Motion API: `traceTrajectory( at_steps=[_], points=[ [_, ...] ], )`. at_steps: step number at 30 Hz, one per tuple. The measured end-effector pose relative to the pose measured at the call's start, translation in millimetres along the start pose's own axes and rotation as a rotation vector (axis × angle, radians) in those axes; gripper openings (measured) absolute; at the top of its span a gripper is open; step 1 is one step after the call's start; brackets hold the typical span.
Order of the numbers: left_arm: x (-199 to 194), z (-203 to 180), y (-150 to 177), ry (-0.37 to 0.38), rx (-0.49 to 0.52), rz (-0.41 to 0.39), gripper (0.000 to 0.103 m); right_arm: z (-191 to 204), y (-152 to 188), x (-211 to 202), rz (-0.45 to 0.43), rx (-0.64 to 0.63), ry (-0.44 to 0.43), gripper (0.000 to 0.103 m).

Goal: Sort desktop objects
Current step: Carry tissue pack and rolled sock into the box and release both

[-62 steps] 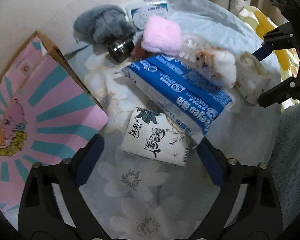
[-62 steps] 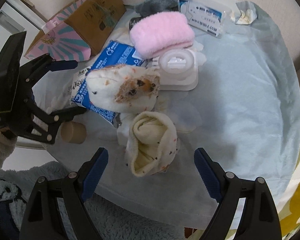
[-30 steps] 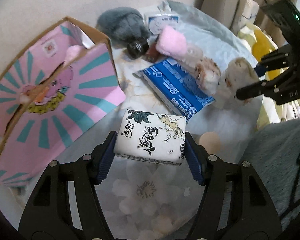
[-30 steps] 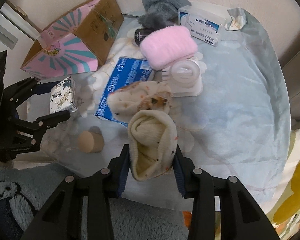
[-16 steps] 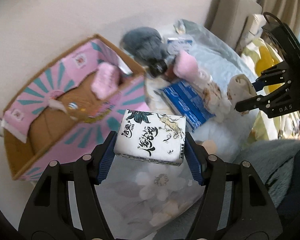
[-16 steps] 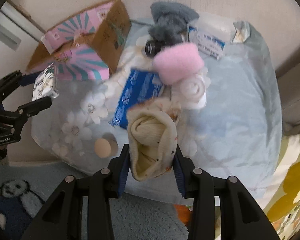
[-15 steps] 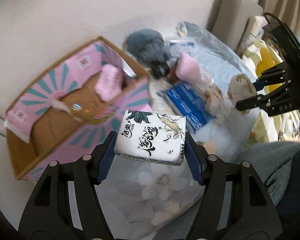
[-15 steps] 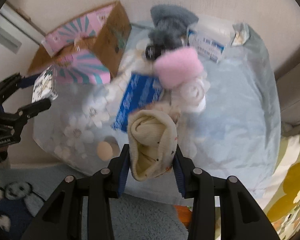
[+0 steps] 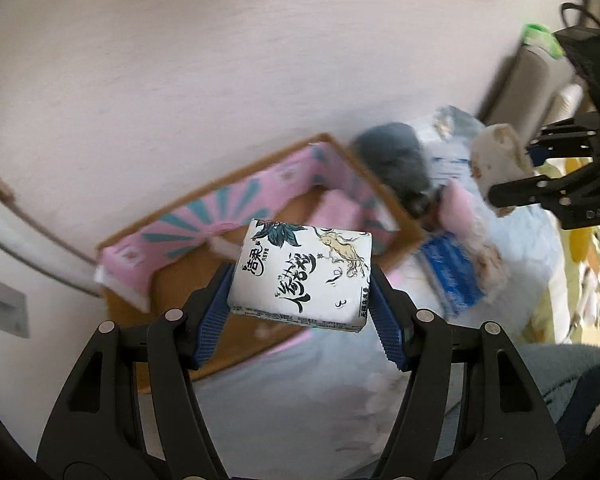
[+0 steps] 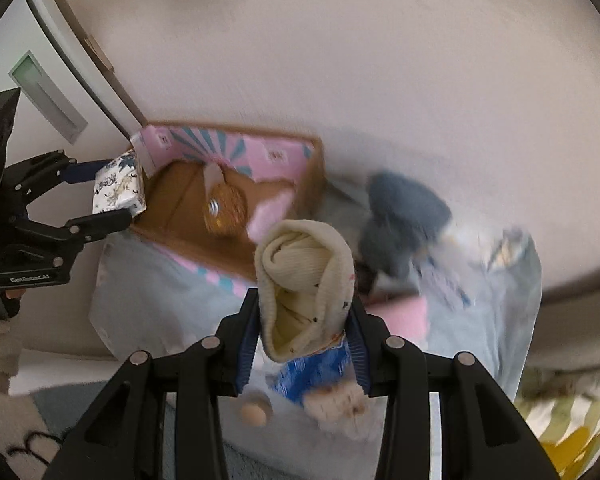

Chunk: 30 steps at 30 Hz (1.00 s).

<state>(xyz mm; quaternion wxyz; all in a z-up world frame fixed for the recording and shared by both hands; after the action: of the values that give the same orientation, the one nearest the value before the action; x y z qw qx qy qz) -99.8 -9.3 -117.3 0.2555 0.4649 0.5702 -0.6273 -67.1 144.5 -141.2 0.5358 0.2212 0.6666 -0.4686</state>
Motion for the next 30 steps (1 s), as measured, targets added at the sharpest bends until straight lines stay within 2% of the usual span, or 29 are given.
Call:
traceTrajectory(
  at_steps=[3, 4, 10, 14, 20, 30],
  points=[
    [0.4, 30.6, -12.5, -0.092, -0.042, 0.012, 0.062, 9.4, -28.7, 3.4, -0.002, -0.044, -0.004, 0.037],
    [0.9, 38.3, -15.4, -0.102, -0.057, 0.019, 0.062, 13.8, -37.4, 5.3, -0.004, -0.054, -0.017, 0.037],
    [8.9, 73.1, -24.4, -0.127, -0.129, 0.041, 0.062, 42.6, -82.2, 30.2, 0.018, -0.119, -0.074, 0.037],
    [21.0, 81.8, -19.7, -0.123, -0.164, 0.071, 0.062, 59.4, -101.7, 50.3, 0.039, -0.139, -0.094, 0.037],
    [35.7, 86.0, -10.3, -0.113, -0.204, 0.105, 0.062, 76.3, -111.3, 75.0, 0.07, -0.141, -0.12, 0.037],
    [48.0, 94.4, 2.5, -0.112, -0.224, 0.136, 0.062, 78.9, -105.0, 92.7, 0.113, -0.143, -0.123, 0.037]
  ],
)
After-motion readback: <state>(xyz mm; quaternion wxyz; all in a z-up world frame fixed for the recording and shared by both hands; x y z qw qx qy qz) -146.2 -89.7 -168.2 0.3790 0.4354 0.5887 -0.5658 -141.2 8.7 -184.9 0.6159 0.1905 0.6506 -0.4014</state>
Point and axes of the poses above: each gripper's, at about its wrist camera, not at the fingertips, and x roughly the way its jaws point, z to its left, y to its underside, the point moved 10 cm from there along x, roughly the way its jaws point, and after that the axes turned 13 degrees about -x, right-handed, at the moved point
